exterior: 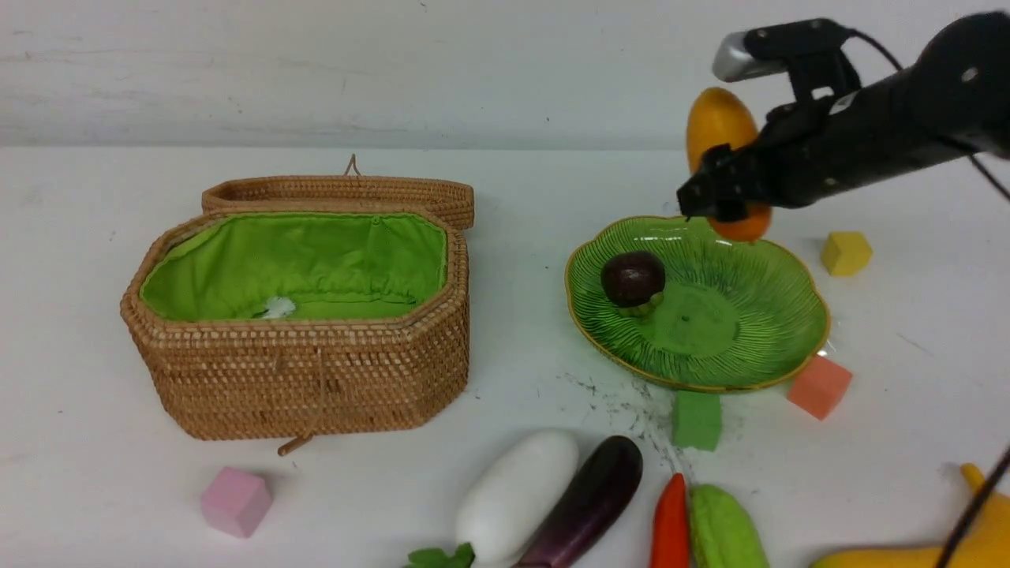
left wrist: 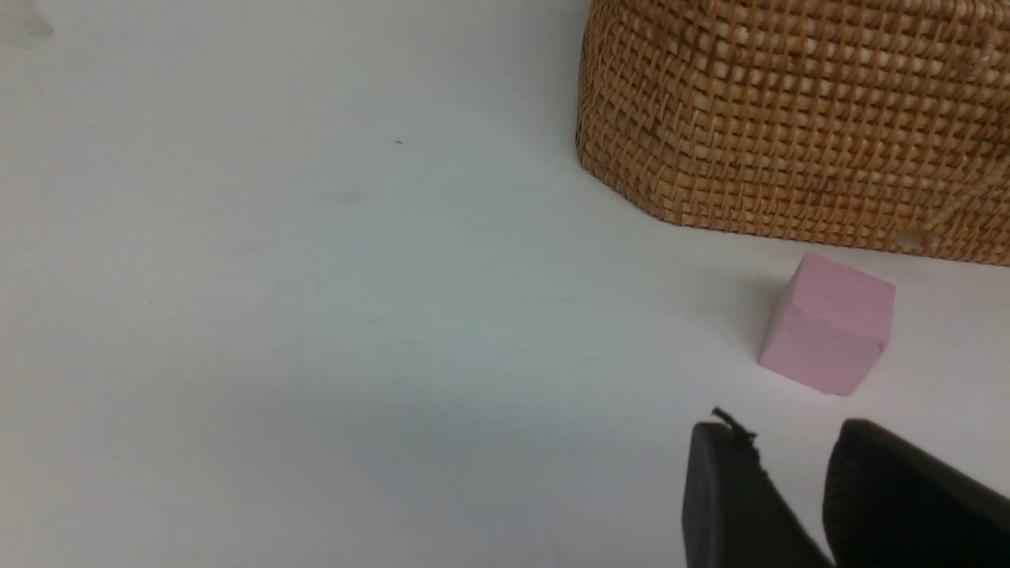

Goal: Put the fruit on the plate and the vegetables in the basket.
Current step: Use the right arm to grab a mango and put it into the right plate, then use the right arm to grab a banana and put it into the right plate

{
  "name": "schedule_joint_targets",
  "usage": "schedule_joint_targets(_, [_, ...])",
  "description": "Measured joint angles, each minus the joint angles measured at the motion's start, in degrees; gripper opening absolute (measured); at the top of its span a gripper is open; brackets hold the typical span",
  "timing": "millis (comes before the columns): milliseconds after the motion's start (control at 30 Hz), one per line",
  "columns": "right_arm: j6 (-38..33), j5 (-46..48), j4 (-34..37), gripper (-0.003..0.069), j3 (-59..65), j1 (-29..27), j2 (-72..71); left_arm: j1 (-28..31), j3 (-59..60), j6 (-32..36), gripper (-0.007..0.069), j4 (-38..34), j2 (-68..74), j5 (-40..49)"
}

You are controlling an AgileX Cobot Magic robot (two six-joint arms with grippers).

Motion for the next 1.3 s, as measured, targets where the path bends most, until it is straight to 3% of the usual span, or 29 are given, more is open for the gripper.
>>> schedule_joint_targets(100, [1.1,-4.8,2.9,0.0566,0.0,-0.6,7.7,0.0,0.0,0.0,0.0190,0.0,0.0,0.0])
schedule_joint_targets(500, [8.8,2.2,3.0,0.0574,-0.4,-5.8,13.5,0.0,0.0,0.0,0.0204,0.0,0.0,0.0])
schedule_joint_targets(600, [9.1,6.3,3.1,0.0662,-2.0,-5.8,13.5,0.0,0.0,0.0,0.0207,0.0,0.0,0.0])
schedule_joint_targets(800, [12.3,12.5,2.1,0.0667,-5.8,-5.8,13.3,0.0,0.0,0.1,0.0213,0.0,0.0,0.0])
schedule_joint_targets(1067, [24.3,24.1,-14.0,0.0608,-7.1,-5.8,5.8,0.0,0.0,0.1,0.0218,0.0,0.0,0.0])
schedule_joint_targets(1133, [30.3,30.1,-22.4,0.0597,-6.6,-5.8,-0.9,0.0,0.0,0.1,0.0220,0.0,0.0,0.0])
schedule_joint_targets(1300, [41.2,34.0,-30.1,0.0594,1.8,-5.8,-15.1,0.0,0.0,0.1,0.0225,0.0,0.0,0.0])
